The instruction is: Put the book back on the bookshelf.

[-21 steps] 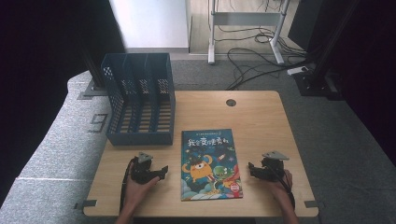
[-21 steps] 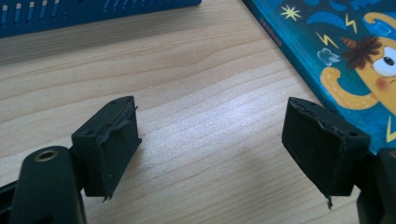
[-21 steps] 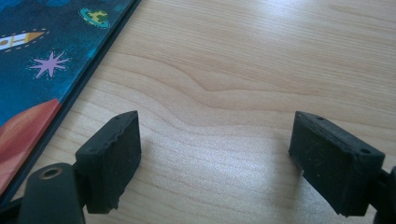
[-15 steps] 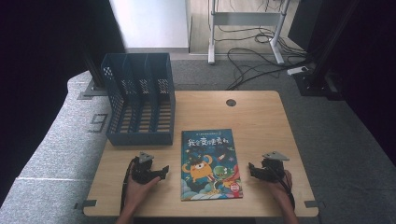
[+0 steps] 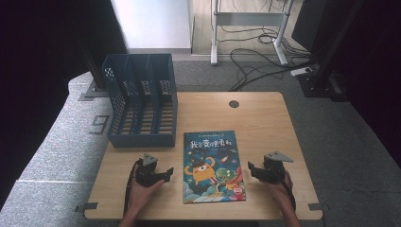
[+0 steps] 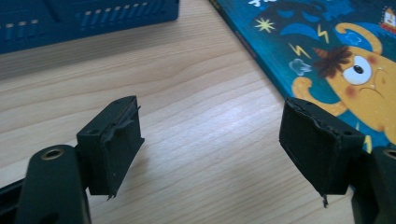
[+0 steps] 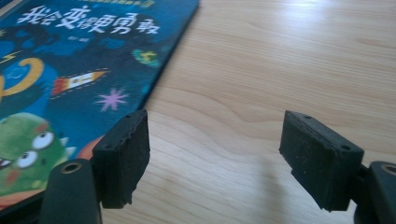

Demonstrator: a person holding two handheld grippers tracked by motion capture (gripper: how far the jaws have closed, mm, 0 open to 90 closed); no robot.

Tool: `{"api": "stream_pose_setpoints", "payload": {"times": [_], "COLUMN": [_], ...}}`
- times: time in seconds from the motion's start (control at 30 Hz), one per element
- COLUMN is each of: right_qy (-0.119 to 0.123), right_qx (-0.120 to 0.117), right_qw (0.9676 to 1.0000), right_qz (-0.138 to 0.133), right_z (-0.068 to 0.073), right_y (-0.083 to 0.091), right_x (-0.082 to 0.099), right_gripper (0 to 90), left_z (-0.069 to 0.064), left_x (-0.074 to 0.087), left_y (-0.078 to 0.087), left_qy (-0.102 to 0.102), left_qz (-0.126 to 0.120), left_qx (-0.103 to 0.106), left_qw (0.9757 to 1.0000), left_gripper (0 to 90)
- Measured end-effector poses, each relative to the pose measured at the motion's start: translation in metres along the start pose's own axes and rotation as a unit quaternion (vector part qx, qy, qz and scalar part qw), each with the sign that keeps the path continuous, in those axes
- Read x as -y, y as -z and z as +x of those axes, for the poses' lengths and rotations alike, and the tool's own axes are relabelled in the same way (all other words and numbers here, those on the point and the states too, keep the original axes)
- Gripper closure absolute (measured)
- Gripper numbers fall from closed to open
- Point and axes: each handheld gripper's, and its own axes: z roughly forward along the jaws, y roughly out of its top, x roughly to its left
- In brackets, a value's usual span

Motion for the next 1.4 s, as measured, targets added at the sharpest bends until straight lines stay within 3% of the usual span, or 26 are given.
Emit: {"api": "stream_pose_setpoints", "payload": {"times": [0.13,0.43,0.63,0.9,1.2,1.4], "right_qy": [-0.012,0.006,0.008,-0.008,0.000,-0.005], "right_qx": [-0.024,-0.028,-0.027,-0.034,-0.042,-0.040], "right_qw": [0.9996,0.9992,0.9986,0.9984,0.9982,0.9979], "right_qz": [0.004,0.028,0.044,0.043,0.043,0.051], "right_z": [0.013,0.038,0.052,0.048,0.052,0.040], "right_y": [-0.009,-0.035,-0.047,-0.045,-0.045,-0.043], "right_x": [-0.011,-0.023,-0.022,-0.018,-0.017,-0.018], "right_gripper": [23.4,23.8,23.3,22.4,21.2,18.6], "left_z": [-0.015,-0.039,-0.050,-0.057,-0.064,-0.066], "left_x": [-0.005,-0.020,-0.017,-0.014,-0.012,-0.012], "left_y": [-0.005,-0.019,-0.033,-0.040,-0.046,-0.047], "left_qy": [-0.016,-0.040,-0.047,-0.043,-0.049,-0.047], "left_qz": [0.001,0.005,0.016,0.022,0.021,0.018], "left_qx": [-0.001,0.012,0.026,0.037,0.039,0.040], "left_qw": [0.9999,0.9991,0.9984,0.9982,0.9978,0.9980], "left_gripper": [20.6,20.2,20.3,20.1,19.5,17.8]}}
